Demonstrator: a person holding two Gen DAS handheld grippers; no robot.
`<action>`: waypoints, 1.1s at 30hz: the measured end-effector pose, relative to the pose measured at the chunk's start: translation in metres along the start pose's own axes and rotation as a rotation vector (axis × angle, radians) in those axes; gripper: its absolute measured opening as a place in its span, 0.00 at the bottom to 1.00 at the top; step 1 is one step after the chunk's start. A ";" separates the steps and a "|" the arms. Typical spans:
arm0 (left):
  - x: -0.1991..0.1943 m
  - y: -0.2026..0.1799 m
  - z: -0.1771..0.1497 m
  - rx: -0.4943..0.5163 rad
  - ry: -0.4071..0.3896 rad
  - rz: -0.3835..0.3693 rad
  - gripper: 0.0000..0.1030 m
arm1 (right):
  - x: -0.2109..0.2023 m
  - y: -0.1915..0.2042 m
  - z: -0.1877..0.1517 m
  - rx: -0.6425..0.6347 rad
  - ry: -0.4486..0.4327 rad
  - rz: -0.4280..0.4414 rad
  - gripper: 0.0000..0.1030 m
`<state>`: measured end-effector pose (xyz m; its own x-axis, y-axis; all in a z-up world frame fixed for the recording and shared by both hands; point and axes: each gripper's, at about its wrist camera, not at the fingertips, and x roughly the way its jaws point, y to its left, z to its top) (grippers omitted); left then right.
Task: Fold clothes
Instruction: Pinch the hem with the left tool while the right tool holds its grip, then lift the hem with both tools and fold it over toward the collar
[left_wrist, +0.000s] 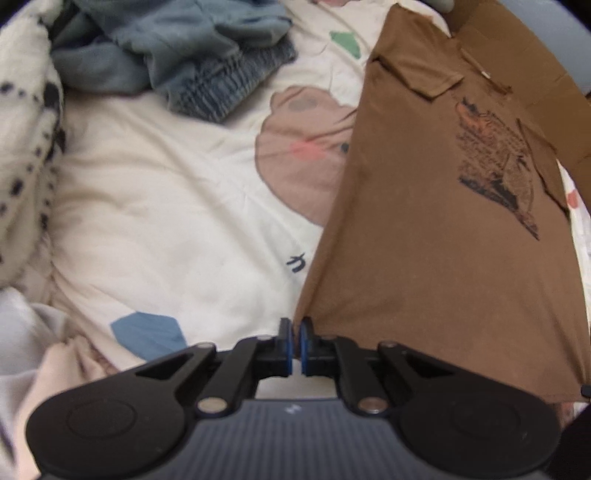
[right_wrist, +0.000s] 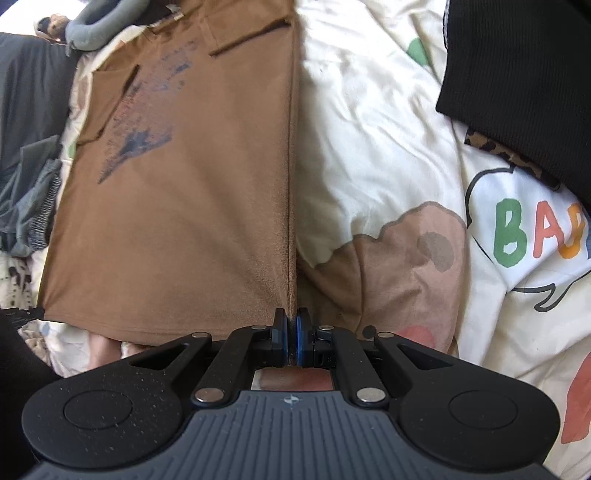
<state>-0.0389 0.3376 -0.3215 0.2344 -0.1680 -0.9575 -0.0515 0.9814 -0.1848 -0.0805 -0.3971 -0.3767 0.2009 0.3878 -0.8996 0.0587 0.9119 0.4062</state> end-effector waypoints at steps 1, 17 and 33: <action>-0.006 0.000 0.001 -0.002 -0.001 -0.004 0.03 | -0.003 0.002 0.000 -0.003 -0.005 0.003 0.02; -0.047 -0.018 -0.015 0.064 0.028 -0.035 0.03 | -0.054 0.007 -0.006 0.020 -0.090 0.015 0.01; -0.060 -0.005 -0.058 0.039 0.070 -0.065 0.03 | -0.082 0.002 -0.052 0.031 -0.080 -0.009 0.01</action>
<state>-0.1088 0.3378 -0.2763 0.1672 -0.2363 -0.9572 0.0001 0.9709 -0.2397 -0.1474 -0.4199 -0.3101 0.2775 0.3669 -0.8879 0.0906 0.9101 0.4044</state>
